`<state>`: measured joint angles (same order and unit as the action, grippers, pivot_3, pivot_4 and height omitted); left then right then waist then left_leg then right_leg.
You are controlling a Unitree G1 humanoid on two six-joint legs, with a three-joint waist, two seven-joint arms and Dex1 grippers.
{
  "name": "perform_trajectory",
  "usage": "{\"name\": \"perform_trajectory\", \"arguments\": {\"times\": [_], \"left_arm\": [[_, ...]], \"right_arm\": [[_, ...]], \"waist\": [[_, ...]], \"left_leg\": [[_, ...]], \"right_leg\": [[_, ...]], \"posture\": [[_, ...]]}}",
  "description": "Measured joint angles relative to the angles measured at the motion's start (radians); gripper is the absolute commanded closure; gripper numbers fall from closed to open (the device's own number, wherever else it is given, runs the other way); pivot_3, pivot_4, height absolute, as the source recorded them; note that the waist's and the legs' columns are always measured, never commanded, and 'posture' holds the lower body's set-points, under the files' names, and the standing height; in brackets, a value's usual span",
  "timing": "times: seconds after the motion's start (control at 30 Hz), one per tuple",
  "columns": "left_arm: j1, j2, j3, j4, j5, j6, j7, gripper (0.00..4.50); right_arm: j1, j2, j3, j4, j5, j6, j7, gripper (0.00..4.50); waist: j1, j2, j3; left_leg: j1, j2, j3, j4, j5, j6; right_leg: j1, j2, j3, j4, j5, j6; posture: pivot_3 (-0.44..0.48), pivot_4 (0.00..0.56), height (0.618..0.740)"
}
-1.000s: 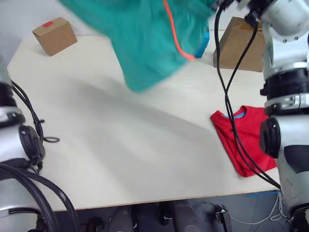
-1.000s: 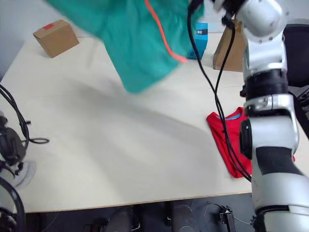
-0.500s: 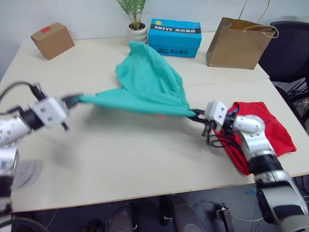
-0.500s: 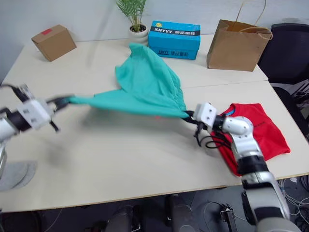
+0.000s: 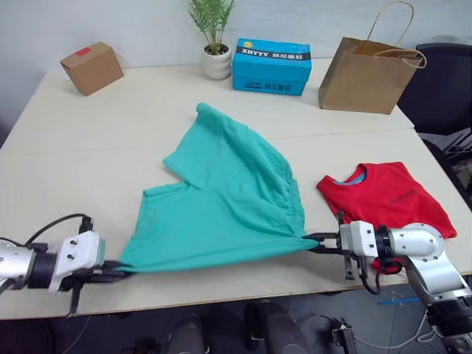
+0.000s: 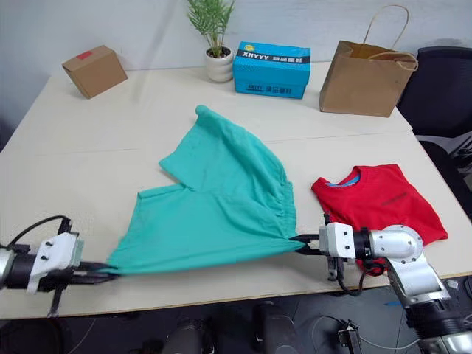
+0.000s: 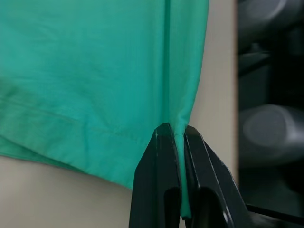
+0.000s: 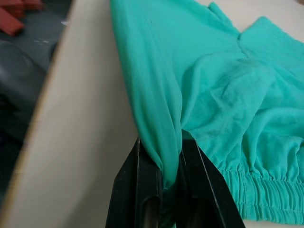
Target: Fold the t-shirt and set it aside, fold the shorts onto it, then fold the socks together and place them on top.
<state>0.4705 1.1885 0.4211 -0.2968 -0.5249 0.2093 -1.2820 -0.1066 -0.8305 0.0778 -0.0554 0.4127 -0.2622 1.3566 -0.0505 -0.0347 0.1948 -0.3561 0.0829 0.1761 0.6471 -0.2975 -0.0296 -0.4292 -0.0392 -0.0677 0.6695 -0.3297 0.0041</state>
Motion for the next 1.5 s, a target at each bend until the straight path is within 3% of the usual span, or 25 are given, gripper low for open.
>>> {"name": "perform_trajectory", "arguments": {"times": [0.13, 0.27, 0.37, 0.47, 0.57, 0.7, 0.8, 0.93, 1.07, 1.27, 1.37, 1.5], "left_arm": [[0.060, 0.008, 0.063, -0.051, -0.044, 0.131, -0.088, 4.45], [-0.044, 0.029, 0.091, -0.049, -0.099, 0.238, -0.105, 4.45], [-0.328, 0.033, 0.035, 0.019, -0.126, 0.276, -0.051, 4.45], [-0.682, -0.019, -0.090, 0.123, -0.106, 0.277, 0.034, 4.45], [-0.963, -0.123, -0.239, 0.251, 0.004, 0.212, 0.101, 4.45], [-1.352, -0.336, -0.434, 0.603, 0.234, -0.006, 0.171, 4.45], [-1.549, -0.455, -0.544, 0.858, 0.378, -0.206, 0.172, 4.45], [-1.733, -0.584, -0.607, 1.201, 0.503, -0.386, 0.230, 4.45], [-1.857, -0.678, -0.637, 1.465, 0.631, -0.512, 0.428, 4.45], [-1.870, -0.732, -0.650, 1.615, 0.729, -0.531, 0.609, 4.45], [-1.859, -0.736, -0.623, 1.633, 0.729, -0.519, 0.610, 3.82], [-1.815, -0.746, -0.571, 1.638, 0.716, -0.545, 0.643, 2.61]], "right_arm": [[0.106, -0.109, -0.007, -0.125, 0.118, 0.185, 0.052, 4.50], [0.135, -0.198, -0.063, -0.229, 0.235, 0.400, 0.044, 4.50], [0.098, -0.209, -0.125, -0.255, 0.318, 0.544, -0.015, 4.50], [0.004, -0.161, -0.178, -0.252, 0.380, 0.647, -0.115, 4.50], [-0.060, -0.117, -0.209, -0.227, 0.391, 0.703, -0.196, 4.50], [-0.146, -0.062, -0.216, -0.131, 0.328, 0.728, -0.312, 4.50], [-0.196, -0.015, -0.212, -0.084, 0.272, 0.750, -0.412, 4.50], [-0.191, 0.034, -0.210, -0.092, 0.244, 0.800, -0.506, 4.50], [-0.126, 0.068, -0.209, -0.176, 0.230, 0.839, -0.574, 4.50], [-0.077, 0.146, -0.208, -0.221, 0.188, 0.827, -0.651, 4.50], [-0.079, 0.198, -0.207, -0.220, 0.158, 0.798, -0.685, 3.54], [-0.119, 0.229, -0.200, -0.209, 0.085, 0.760, -0.743, 2.16]], "waist": [[0.005, 0.000, 0.000], [0.011, -0.001, -0.001], [0.024, -0.002, -0.001], [0.026, -0.002, -0.002], [0.027, -0.001, -0.003], [0.033, -0.003, -0.003], [0.033, -0.003, -0.003], [0.028, -0.003, -0.003], [0.021, -0.003, -0.003], [0.019, -0.003, -0.002], [0.021, -0.003, -0.003], [0.021, -0.003, -0.003]], "left_leg": [[0.000, -0.001, -0.002, 0.001, -0.002, 0.001], [0.001, -0.001, -0.002, 0.001, -0.006, 0.007], [0.001, -0.001, -0.003, 0.001, -0.005, 0.007], [0.000, -0.002, -0.003, 0.001, -0.005, 0.007], [-0.002, -0.002, -0.001, 0.003, -0.002, 0.003], [-0.007, -0.003, -0.001, 0.009, -0.003, 0.004], [-0.014, -0.002, 0.002, 0.015, -0.005, 0.006], [-0.019, -0.004, 0.004, 0.017, -0.005, 0.007], [-0.018, -0.004, 0.004, 0.017, -0.005, 0.006], [-0.017, -0.003, 0.004, 0.017, -0.004, 0.005], [-0.017, -0.002, 0.004, 0.018, -0.004, 0.005], [-0.017, -0.002, 0.004, 0.018, -0.004, 0.005]], "right_leg": [[0.001, 0.000, 0.000, -0.001, 0.000, 0.000], [0.002, -0.001, 0.000, -0.001, 0.000, 0.000], [0.002, 0.000, 0.000, -0.002, 0.001, -0.001], [0.003, -0.001, 0.000, -0.001, 0.002, 0.000], [0.002, 0.000, 0.000, -0.002, 0.002, 0.001], [-0.001, 0.001, -0.001, -0.002, 0.003, 0.003], [-0.007, 0.001, -0.001, 0.001, 0.003, 0.004], [-0.015, 0.000, 0.001, 0.007, 0.003, 0.005], [-0.015, 0.000, 0.001, 0.008, 0.003, 0.005], [-0.015, 0.000, 0.002, 0.011, 0.002, 0.004], [-0.016, 0.000, 0.002, 0.012, 0.002, 0.004], [-0.016, -0.001, 0.002, 0.013, 0.002, 0.004]], "posture": [[0.000, 0.150, 0.740], [0.000, 0.150, 0.740], [0.000, 0.150, 0.740], [0.000, 0.150, 0.740], [0.000, 0.150, 0.740], [0.000, 0.150, 0.740], [0.000, 0.150, 0.740], [0.000, 0.150, 0.740], [0.000, 0.150, 0.740], [0.000, 0.150, 0.740], [0.000, 0.150, 0.740], [0.000, 0.150, 0.740]]}}
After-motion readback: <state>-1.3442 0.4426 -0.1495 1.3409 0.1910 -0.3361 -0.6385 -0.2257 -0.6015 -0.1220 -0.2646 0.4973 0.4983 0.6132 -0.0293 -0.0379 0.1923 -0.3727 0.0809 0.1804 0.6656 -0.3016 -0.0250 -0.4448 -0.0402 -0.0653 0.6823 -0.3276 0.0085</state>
